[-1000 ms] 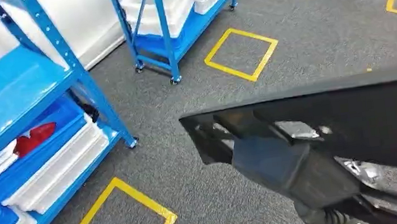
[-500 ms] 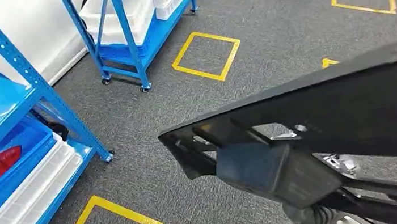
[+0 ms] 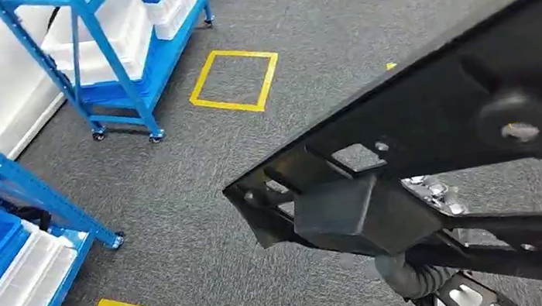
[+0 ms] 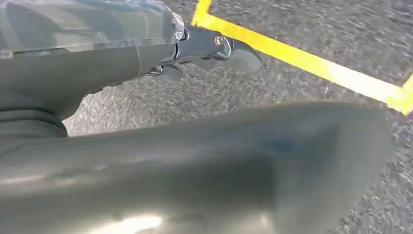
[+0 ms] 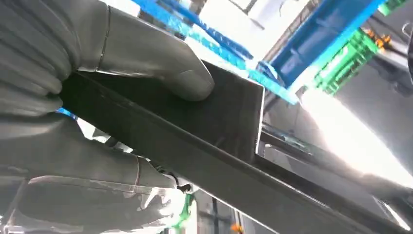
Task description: Take the parts from the cabinet and place them on the table.
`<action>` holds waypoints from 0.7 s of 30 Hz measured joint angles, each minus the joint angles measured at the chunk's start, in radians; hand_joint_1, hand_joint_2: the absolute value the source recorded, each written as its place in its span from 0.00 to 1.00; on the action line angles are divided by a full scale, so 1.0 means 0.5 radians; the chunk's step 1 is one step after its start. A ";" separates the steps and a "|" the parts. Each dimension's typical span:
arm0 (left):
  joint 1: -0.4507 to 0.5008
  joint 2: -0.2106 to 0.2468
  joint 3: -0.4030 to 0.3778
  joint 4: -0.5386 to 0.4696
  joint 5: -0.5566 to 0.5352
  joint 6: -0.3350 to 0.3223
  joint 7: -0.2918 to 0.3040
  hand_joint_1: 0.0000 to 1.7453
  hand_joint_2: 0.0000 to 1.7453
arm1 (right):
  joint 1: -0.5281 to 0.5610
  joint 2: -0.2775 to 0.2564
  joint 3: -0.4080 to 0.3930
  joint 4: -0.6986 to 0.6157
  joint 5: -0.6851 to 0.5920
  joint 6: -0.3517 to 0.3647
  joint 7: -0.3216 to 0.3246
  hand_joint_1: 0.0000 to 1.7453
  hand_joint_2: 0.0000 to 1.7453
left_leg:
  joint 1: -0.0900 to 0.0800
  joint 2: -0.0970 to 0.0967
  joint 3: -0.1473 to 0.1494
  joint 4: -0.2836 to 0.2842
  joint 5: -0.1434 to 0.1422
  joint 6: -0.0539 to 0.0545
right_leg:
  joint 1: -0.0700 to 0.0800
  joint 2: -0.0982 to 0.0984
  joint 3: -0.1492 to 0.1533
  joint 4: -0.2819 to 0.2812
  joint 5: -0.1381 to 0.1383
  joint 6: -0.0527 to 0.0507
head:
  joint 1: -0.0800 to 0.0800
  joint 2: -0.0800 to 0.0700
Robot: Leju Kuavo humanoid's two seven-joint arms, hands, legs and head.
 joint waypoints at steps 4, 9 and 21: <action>0.016 -0.002 0.000 0.000 0.013 0.002 0.001 0.00 0.00 | 0.000 0.006 0.000 0.028 0.000 0.012 0.000 1.00 1.00 | 0.000 -0.041 -0.188 0.344 -0.059 0.000 | 0.006 0.100 0.003 0.003 -0.002 -0.006 | 0.000 0.000; 0.012 -0.004 0.000 0.000 0.021 0.015 0.000 0.00 0.00 | -0.022 0.034 0.000 0.057 -0.013 0.036 0.000 1.00 1.00 | 0.011 -0.203 0.063 -0.238 0.195 0.025 | 0.008 0.222 -0.002 0.026 -0.009 0.028 | 0.000 -0.001; 0.006 -0.011 0.003 0.000 0.039 0.017 -0.007 0.00 0.00 | -0.042 0.037 0.001 0.101 -0.041 0.072 0.000 1.00 1.00 | -0.007 0.061 0.073 -0.259 0.198 0.094 | -0.018 -0.005 -0.178 0.367 -0.103 0.102 | 0.001 0.000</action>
